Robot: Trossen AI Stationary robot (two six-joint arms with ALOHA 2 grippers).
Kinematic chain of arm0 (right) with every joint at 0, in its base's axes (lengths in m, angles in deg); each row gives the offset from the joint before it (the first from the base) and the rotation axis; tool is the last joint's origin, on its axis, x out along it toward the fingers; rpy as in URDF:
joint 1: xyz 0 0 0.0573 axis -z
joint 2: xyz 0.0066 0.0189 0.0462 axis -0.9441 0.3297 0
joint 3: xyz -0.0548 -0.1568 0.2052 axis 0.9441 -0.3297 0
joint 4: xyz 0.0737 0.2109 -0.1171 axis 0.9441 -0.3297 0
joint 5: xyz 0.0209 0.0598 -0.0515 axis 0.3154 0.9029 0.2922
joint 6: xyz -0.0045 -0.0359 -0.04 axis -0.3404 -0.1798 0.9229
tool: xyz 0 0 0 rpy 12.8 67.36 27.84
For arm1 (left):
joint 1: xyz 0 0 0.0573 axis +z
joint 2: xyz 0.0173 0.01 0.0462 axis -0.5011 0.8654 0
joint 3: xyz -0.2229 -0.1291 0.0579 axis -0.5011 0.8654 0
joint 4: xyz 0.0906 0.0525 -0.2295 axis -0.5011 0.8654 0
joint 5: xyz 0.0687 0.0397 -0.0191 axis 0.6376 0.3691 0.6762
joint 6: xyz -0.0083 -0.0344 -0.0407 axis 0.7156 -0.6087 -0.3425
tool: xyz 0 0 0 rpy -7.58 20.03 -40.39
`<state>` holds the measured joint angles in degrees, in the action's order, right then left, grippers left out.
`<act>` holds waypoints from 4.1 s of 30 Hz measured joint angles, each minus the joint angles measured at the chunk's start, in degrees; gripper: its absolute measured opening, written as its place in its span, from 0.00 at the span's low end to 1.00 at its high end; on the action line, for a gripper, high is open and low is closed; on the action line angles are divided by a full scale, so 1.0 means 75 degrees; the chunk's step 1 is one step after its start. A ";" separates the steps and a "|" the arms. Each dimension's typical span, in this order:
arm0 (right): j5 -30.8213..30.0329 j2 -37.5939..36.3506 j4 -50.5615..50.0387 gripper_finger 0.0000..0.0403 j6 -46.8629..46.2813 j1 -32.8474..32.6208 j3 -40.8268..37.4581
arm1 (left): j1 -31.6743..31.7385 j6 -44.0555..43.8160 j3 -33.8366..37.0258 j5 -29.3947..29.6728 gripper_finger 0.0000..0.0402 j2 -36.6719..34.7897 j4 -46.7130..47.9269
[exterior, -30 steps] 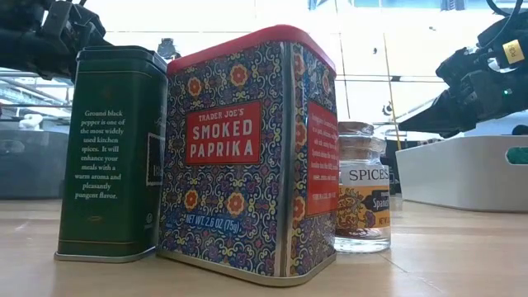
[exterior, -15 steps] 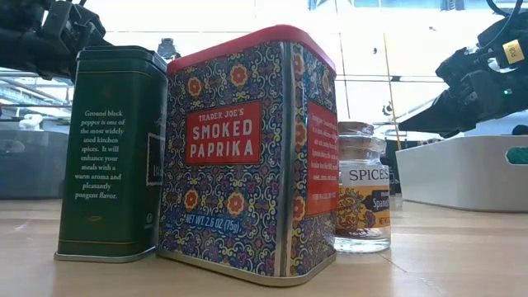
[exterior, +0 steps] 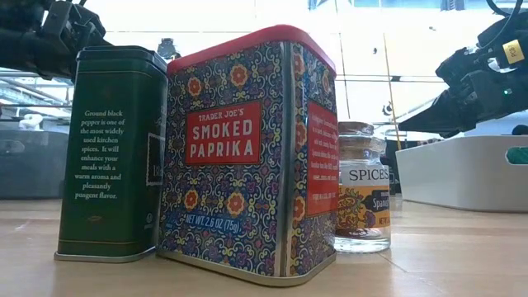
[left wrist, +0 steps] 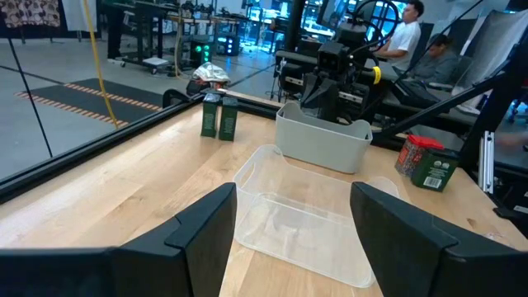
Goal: Sort spices by type
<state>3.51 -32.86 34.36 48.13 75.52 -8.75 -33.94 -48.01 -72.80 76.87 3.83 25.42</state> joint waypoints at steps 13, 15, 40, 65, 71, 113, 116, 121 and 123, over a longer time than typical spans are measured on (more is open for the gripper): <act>-0.0002 0.0003 0.0000 0.00 0.0000 0.0003 0.0000 | 0.0000 0.0001 -0.0001 0.0000 0.60 -0.0001 0.0001; -0.0002 0.0003 0.0000 0.00 0.0000 0.0002 0.0001 | -0.0002 0.0002 -0.0001 0.0002 0.60 0.0000 0.0001; -0.0002 0.0000 0.0035 0.00 -0.0006 0.0000 0.0000 | -0.0001 0.0001 -0.0001 0.0001 0.60 0.0000 0.0000; -0.0084 0.1034 -0.1203 0.04 0.1047 0.0005 0.2807 | -0.0002 -0.0007 -0.0001 0.0000 0.60 -0.0002 -0.0035; -0.0264 0.2298 -0.3519 0.18 0.1453 0.0220 0.4497 | -0.0002 -0.0452 -0.0001 0.0015 0.60 0.0000 -0.0133; 0.0024 0.6285 -0.7099 0.44 0.4438 0.2577 0.7512 | 0.0016 0.2028 -0.2447 0.0635 0.60 0.2276 -0.0935; 0.0083 0.6640 -0.7572 0.44 0.4343 0.2747 0.8378 | 0.0016 0.2313 -0.2836 0.0734 0.60 0.3116 -0.0882; 0.0560 0.7341 -0.8178 0.44 0.4117 0.3117 0.9443 | 0.0099 0.2451 -0.3591 0.1164 0.60 0.4348 -0.0224; 0.0607 0.7615 -0.8316 0.44 0.3932 0.3271 0.9693 | 0.0135 0.2303 -0.3894 0.1188 0.60 0.4802 0.0375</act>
<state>8.06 24.25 -28.01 77.62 100.06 63.94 -32.92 -30.73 -102.00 85.78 39.84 28.23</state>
